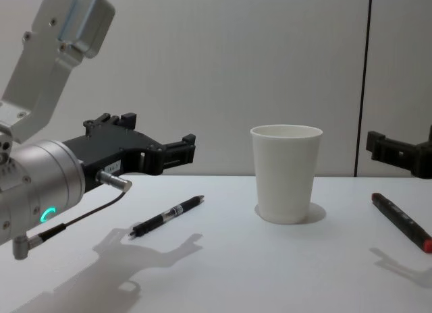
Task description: Place the pen into the pen holder.
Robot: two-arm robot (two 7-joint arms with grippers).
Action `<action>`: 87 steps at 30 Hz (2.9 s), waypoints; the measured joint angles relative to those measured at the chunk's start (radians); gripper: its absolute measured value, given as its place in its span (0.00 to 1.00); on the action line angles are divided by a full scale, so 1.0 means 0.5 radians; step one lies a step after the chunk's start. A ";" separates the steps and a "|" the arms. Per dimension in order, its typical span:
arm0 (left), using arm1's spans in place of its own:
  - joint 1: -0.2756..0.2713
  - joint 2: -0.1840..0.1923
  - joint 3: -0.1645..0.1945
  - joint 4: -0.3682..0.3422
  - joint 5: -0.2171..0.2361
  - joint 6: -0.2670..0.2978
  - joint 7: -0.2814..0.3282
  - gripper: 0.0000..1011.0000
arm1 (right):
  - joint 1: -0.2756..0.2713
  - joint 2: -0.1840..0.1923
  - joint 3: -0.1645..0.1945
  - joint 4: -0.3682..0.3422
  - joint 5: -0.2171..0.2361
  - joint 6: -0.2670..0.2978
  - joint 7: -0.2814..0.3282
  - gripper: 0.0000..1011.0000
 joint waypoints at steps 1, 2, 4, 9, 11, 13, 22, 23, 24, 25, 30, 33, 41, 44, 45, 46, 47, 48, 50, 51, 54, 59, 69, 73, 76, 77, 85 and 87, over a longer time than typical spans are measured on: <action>0.000 0.000 0.000 0.000 0.000 0.000 0.000 0.99 | 0.000 0.000 0.000 0.000 0.000 0.000 0.000 0.99; 0.000 0.000 0.000 0.000 0.000 0.000 0.000 0.99 | 0.000 0.000 0.000 0.000 0.000 0.000 0.000 0.99; 0.000 0.000 0.000 0.000 0.000 0.000 0.000 0.99 | 0.000 0.000 0.000 0.000 0.000 0.000 0.000 0.99; 0.000 0.000 0.000 0.000 0.000 0.000 0.000 0.99 | 0.000 0.000 0.000 0.000 0.000 0.000 0.000 0.99; 0.000 0.000 0.000 0.000 0.000 0.000 0.000 0.99 | 0.000 0.000 0.000 0.000 0.000 0.000 0.000 0.99; 0.000 0.000 0.000 0.000 0.000 0.000 0.000 0.99 | 0.000 0.000 0.000 0.000 0.000 0.000 0.000 0.99; 0.000 0.000 0.000 0.000 0.000 0.000 0.000 0.99 | 0.000 0.000 0.000 0.000 0.000 0.000 0.000 0.99; 0.000 0.000 0.000 0.000 0.000 0.000 0.000 0.99 | 0.000 0.000 0.000 0.000 0.000 0.000 0.000 0.99; 0.000 0.000 0.000 0.000 0.000 0.000 0.000 0.99 | 0.000 0.000 0.000 0.000 0.000 0.000 0.000 0.99; 0.000 0.000 0.000 0.000 0.000 0.000 0.000 0.99 | 0.000 0.000 0.000 0.000 0.000 0.000 0.000 0.99; 0.000 0.000 0.000 0.000 0.000 0.000 0.000 0.99 | 0.000 0.000 0.000 0.000 0.000 0.000 0.000 0.99; 0.000 0.000 0.000 0.000 0.000 0.000 0.000 0.99 | 0.000 0.000 0.000 0.000 0.000 0.000 0.000 0.99; 0.000 0.000 0.000 0.000 0.000 0.000 0.000 0.99 | 0.000 0.000 0.000 0.000 0.000 0.000 0.000 0.99; 0.000 0.000 0.000 0.000 0.000 0.000 0.000 0.99 | 0.000 0.000 0.000 0.000 0.000 0.000 0.000 0.99; 0.000 0.000 0.000 0.000 0.000 0.000 0.000 0.99 | 0.000 -0.001 0.000 0.000 0.000 0.000 0.000 0.99; 0.000 0.000 0.000 0.000 0.000 0.000 0.000 0.99 | 0.001 -0.001 0.000 0.000 0.000 0.002 0.000 0.99; 0.000 0.000 0.000 0.000 0.000 0.000 0.000 0.99 | 0.002 -0.002 0.000 0.000 0.000 0.005 0.000 0.99; 0.000 0.000 0.000 0.000 0.000 0.000 0.000 0.99 | 0.006 -0.004 0.001 -0.001 0.000 0.018 0.000 0.99; 0.000 0.000 0.000 0.000 0.000 0.000 0.000 0.99 | 0.013 -0.007 0.002 -0.003 0.000 0.036 -0.002 0.99; 0.000 0.000 0.000 0.000 0.000 0.000 0.000 0.99 | 0.021 -0.010 0.004 -0.007 0.000 0.069 -0.008 0.99; 0.000 0.000 0.000 0.000 0.000 0.000 0.000 0.99 | 0.045 -0.021 0.012 -0.016 0.003 0.142 -0.027 0.99; 0.000 0.000 0.000 0.000 0.000 0.000 0.000 0.99 | 0.091 -0.046 0.028 -0.030 0.017 0.301 -0.075 0.99; 0.000 0.000 0.000 0.000 0.000 0.000 0.000 0.99 | 0.247 -0.122 0.074 -0.037 0.056 0.720 -0.202 0.99; 0.000 0.000 0.000 0.000 0.000 0.000 0.000 0.99 | 0.339 -0.160 0.087 -0.012 0.065 0.935 -0.266 0.99; 0.000 0.000 0.000 0.000 0.000 0.000 0.000 0.99 | 0.373 -0.173 0.089 0.000 0.066 1.002 -0.286 0.99; 0.000 0.000 0.000 0.000 0.000 0.000 0.000 0.99 | 0.427 -0.193 0.089 0.023 0.066 1.112 -0.321 0.99; 0.000 0.000 0.000 0.000 0.000 0.000 0.000 0.99 | 0.646 -0.275 0.052 0.168 0.036 1.447 -0.438 0.99; 0.000 0.000 0.000 0.000 0.000 0.000 0.000 0.99 | 0.714 -0.303 0.030 0.227 0.020 1.520 -0.470 0.99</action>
